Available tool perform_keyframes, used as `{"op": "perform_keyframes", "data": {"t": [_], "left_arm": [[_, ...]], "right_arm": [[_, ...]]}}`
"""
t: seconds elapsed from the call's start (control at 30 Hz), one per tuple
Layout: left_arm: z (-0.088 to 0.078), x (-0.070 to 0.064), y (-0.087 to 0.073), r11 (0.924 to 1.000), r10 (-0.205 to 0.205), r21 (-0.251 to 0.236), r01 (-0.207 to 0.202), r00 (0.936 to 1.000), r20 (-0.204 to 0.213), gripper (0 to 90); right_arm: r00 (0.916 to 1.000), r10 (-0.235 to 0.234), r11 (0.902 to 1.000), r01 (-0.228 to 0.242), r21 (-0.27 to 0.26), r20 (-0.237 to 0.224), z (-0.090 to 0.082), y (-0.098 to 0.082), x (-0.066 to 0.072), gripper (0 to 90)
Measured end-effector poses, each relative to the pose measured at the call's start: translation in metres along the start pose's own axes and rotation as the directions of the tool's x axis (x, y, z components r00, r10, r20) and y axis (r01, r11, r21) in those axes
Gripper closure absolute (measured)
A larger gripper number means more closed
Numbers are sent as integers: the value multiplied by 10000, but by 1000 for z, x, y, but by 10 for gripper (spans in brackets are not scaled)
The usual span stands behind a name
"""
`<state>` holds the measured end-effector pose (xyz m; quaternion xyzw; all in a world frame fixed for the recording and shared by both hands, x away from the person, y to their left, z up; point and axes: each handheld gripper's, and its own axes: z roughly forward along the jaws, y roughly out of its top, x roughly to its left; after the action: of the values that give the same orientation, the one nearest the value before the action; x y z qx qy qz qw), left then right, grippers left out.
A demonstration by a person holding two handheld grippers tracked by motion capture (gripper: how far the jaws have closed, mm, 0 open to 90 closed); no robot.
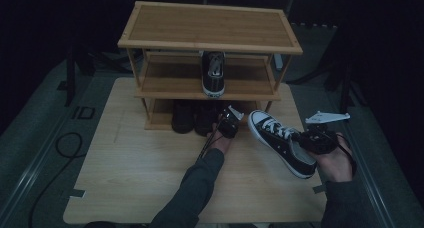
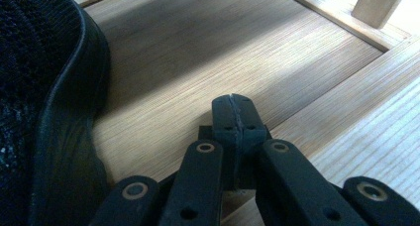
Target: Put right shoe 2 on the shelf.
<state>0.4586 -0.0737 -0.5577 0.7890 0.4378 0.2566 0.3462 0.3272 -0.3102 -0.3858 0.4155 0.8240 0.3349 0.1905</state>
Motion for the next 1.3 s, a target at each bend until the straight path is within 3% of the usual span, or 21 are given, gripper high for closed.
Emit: {"op": "perform_keyframes", "data": {"t": [0.3,0.8,0.93,1.3], "left_arm": [[0,0,0,10000,-25,-15,25,10000,-9,900],[0,1,0,10000,0,41,-1,10000,77,900],[-1,0,0,10000,-21,43,22,10000,-59,900],[0,0,0,10000,-15,38,15,10000,-44,900]], "right_arm": [[9994,-177,9998,174,-123,-309,-8,12,-4,884],[9983,-411,9982,392,-459,-415,-15,33,-1,884],[9978,-467,9977,442,-517,-463,-17,37,0,884],[9958,-731,9936,679,-903,-557,-26,62,4,884]]}}
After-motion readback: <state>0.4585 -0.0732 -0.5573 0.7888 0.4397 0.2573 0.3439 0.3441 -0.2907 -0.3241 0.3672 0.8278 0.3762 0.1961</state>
